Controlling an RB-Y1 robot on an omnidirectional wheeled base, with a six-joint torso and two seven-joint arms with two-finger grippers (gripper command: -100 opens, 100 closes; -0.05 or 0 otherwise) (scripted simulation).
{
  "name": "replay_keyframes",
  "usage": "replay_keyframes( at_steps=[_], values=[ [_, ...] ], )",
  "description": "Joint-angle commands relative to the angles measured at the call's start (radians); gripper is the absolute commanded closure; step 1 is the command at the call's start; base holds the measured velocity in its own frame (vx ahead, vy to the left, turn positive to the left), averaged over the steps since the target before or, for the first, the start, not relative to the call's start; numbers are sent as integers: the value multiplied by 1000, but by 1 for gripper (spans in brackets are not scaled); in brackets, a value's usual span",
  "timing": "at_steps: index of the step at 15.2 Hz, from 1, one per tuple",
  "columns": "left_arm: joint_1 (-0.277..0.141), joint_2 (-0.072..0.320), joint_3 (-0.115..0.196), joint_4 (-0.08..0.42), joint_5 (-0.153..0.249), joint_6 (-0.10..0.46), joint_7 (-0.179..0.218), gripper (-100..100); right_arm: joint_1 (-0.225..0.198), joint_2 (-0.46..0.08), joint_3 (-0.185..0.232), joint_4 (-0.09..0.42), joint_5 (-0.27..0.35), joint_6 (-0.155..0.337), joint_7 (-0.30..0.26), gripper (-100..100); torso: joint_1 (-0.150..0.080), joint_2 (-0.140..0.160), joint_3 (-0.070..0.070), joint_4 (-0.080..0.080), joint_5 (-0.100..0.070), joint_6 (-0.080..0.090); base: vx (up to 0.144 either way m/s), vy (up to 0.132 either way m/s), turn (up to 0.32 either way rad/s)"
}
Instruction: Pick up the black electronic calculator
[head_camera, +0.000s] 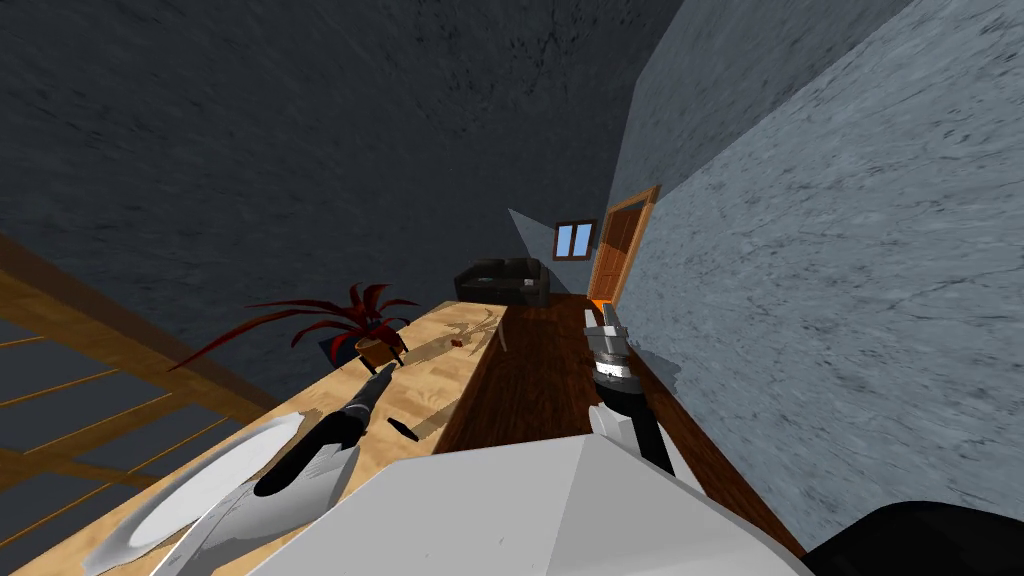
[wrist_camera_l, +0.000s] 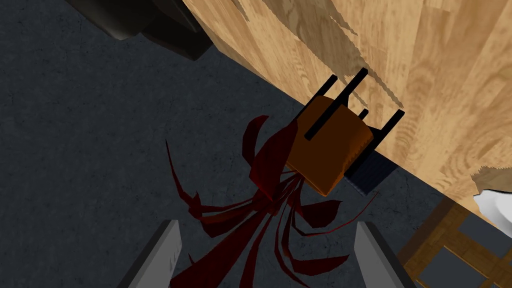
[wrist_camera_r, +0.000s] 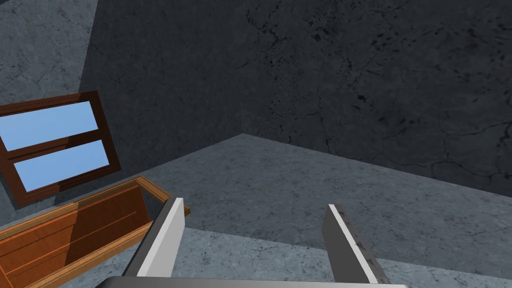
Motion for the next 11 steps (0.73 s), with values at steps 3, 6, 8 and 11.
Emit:
replay_keyframes(
  at_steps=[3,6,8,11],
  values=[
    [5,-3,21,3,9,85,-17,-100,0,0,0,0,0,0,0,0,0,0,0,0,0,0,24,15,-109],
    [10,-9,38,3,16,140,-33,-100,0,0,0,0,0,0,0,0,0,0,0,0,0,0,24,13,-87],
    [14,-16,56,3,23,185,-49,-100,0,0,0,0,0,0,0,0,0,0,0,0,0,0,23,19,-111],
    [18,-23,73,3,30,258,-65,-100,0,0,0,0,0,0,0,0,1,0,0,0,0,0,29,22,-117]
  ],
)
